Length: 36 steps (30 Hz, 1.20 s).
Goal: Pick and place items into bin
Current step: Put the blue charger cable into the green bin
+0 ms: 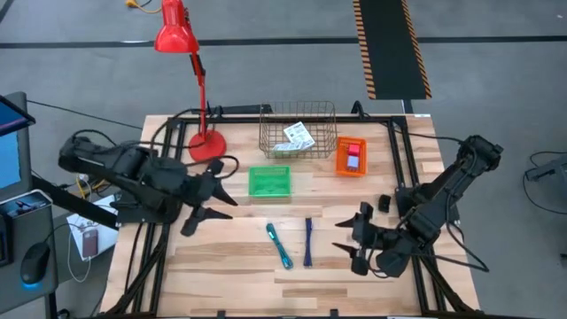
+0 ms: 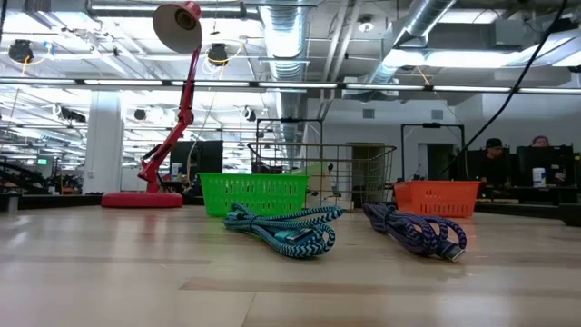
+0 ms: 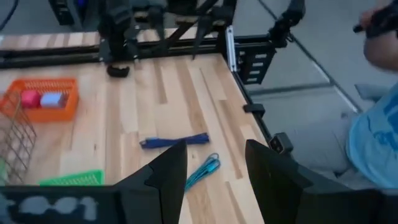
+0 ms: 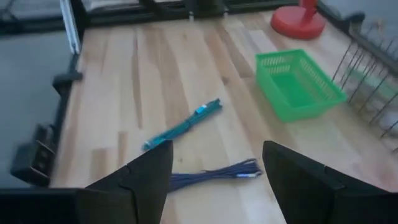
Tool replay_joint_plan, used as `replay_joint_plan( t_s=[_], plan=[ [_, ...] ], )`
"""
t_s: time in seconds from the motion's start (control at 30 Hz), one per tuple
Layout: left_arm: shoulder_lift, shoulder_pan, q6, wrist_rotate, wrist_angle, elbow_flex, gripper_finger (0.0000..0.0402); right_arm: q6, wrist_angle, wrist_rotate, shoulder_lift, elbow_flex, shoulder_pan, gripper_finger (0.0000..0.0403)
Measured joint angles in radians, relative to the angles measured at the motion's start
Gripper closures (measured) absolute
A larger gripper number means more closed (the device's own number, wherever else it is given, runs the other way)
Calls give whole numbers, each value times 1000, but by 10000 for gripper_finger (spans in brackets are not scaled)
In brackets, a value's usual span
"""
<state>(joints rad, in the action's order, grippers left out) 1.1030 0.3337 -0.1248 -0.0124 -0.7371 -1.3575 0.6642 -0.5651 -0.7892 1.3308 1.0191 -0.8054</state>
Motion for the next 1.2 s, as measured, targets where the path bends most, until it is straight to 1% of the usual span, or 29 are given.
replay_joint_plan(
  t_s=[0.1, 0.17, 0.27, 0.33, 0.57, 0.67, 0.77, 0.87, 1.03, 1.2],
  plan=[
    [-121, -4, -54, -1, 191, 244, 250, 98, 5, 3, 0, -3, 0, 158],
    [-181, 2, -89, 1, 322, 373, 250, 186, 6, 4, 0, -3, -2, 158],
    [-238, 11, -118, 7, 450, 501, 250, 279, 6, -3, 0, -3, -11, 158],
    [-248, 12, -119, 8, 490, 542, 250, 278, 5, -1, 0, -3, -11, 158],
    [-218, 12, -91, 2, 519, 550, 250, 244, -8, 2, 0, -3, -13, 158],
    [-187, 11, 44, 0, 536, 550, 250, 236, -10, 8, 0, -3, -13, 158],
    [-136, 11, 192, 0, 558, 550, 250, 192, -10, 17, -1, -3, -13, 158],
    [-67, 11, 262, 27, 579, 542, 250, 175, -10, 19, -1, -3, -13, 159],
    [68, 11, 369, 37, 517, 463, 250, 173, -10, 25, -1, -3, -13, 159],
    [215, 5, 453, 30, 365, 334, 250, 173, -10, 29, -1, -3, -13, 159]
  ],
)
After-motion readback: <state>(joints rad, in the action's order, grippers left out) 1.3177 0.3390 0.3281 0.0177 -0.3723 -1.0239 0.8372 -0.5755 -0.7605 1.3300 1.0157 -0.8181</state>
